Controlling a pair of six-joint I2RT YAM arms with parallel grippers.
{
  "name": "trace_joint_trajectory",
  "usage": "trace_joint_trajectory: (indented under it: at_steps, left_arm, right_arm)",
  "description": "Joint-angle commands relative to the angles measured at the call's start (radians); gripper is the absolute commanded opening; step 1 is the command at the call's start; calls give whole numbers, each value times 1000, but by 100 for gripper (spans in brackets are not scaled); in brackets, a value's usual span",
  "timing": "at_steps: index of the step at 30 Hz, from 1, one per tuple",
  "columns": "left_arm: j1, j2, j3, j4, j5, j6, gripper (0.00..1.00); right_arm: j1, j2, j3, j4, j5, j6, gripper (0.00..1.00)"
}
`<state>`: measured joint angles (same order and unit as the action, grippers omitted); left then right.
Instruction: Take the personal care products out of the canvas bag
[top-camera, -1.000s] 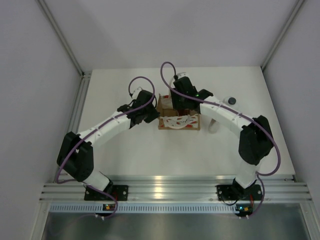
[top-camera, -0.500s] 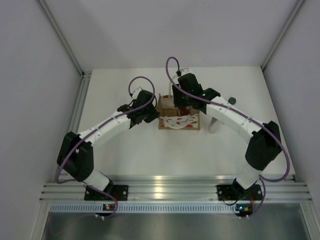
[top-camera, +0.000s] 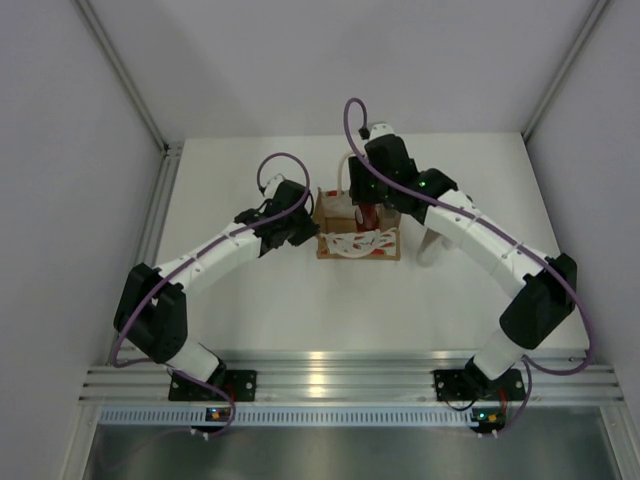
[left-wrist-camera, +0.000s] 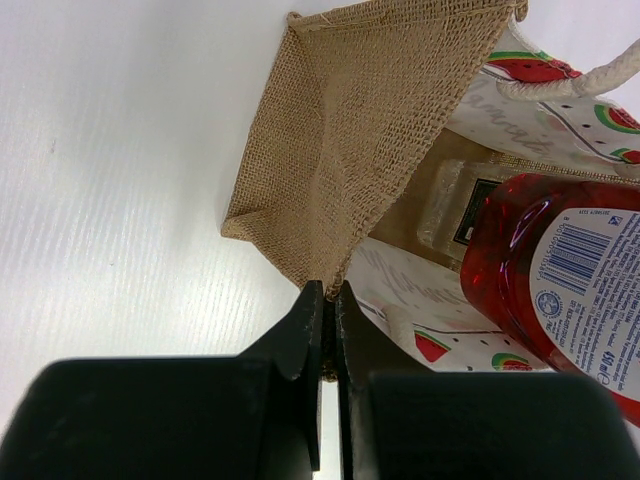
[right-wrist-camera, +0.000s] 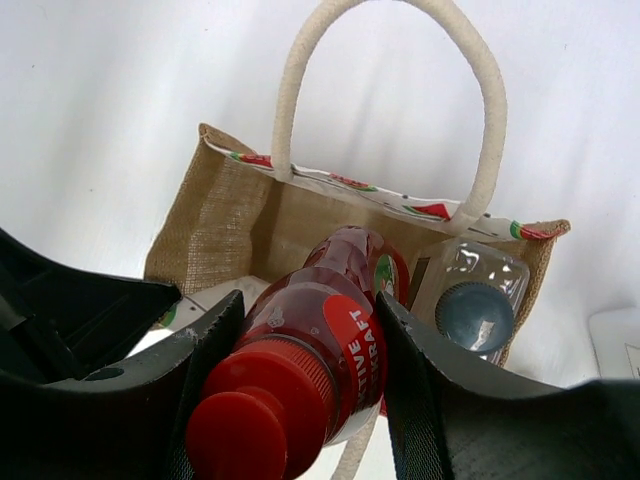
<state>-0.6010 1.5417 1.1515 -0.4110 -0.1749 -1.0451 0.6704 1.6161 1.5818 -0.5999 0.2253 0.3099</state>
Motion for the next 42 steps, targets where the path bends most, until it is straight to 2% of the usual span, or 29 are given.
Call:
trace_joint_trajectory:
  at_steps: [1, 4, 16, 23, 37, 42]
  left_arm:
    - [7, -26, -10, -31, -58, 7, 0]
    - [9, -25, -9, -31, -55, 8, 0]
    - [9, -25, -13, -31, -63, 10, 0]
    - [9, -26, -18, -31, -63, 7, 0]
    - [7, -45, -27, -31, -72, 7, 0]
    - [9, -37, -26, -31, -75, 8, 0]
  right_arm:
    - [-12, -50, 69, 55, 13, -35, 0]
    - [-14, -16, 57, 70, -3, -37, 0]
    - [-12, -58, 30, 161, 3, -28, 0]
    - [-22, -99, 95, 164, 62, -23, 0]
    - [-34, -101, 161, 150, 40, -23, 0]
    - [-34, -117, 242, 88, 48, -17, 0]
